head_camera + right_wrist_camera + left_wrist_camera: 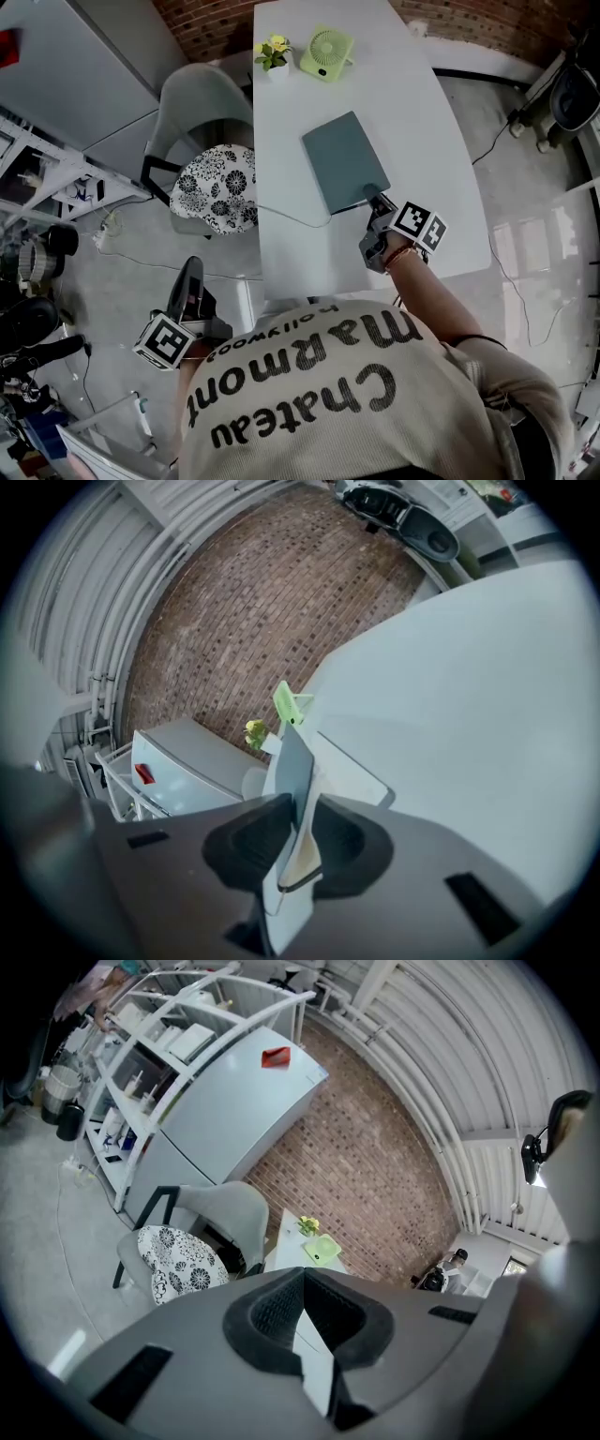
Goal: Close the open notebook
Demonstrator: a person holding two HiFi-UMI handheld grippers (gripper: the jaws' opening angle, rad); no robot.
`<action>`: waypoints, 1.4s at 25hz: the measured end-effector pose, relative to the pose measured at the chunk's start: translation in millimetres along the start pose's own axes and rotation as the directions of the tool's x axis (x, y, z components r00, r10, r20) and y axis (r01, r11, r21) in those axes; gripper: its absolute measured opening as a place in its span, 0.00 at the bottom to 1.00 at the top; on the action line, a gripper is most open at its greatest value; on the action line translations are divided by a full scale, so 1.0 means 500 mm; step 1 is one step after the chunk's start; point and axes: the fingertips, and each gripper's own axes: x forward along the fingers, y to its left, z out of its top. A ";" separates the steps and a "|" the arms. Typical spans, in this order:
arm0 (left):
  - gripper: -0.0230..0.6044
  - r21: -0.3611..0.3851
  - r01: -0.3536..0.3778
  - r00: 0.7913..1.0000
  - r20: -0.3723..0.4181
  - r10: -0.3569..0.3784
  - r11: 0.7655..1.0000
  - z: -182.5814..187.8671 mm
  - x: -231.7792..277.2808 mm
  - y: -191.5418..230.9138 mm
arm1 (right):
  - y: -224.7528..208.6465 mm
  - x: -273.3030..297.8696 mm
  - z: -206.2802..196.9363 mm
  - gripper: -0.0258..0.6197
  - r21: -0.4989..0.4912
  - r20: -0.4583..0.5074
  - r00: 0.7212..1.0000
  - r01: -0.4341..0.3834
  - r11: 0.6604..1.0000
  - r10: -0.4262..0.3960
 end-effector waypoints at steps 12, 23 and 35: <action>0.04 -0.004 -0.030 0.999 0.018 0.031 1.000 -0.015 -0.027 0.003 | -0.021 0.001 -0.007 0.15 0.058 -0.038 0.999 0.017 0.998 -0.015; 0.04 -0.015 -0.030 0.999 0.044 0.030 0.999 -0.025 -0.039 -0.005 | -0.043 0.004 -0.015 0.20 0.058 -0.111 0.988 0.118 0.991 -0.111; 0.04 -0.054 0.009 0.998 0.061 -0.005 0.998 -0.020 -0.040 0.000 | -0.061 -0.018 -0.025 0.20 0.019 -0.112 0.969 0.226 0.974 -0.222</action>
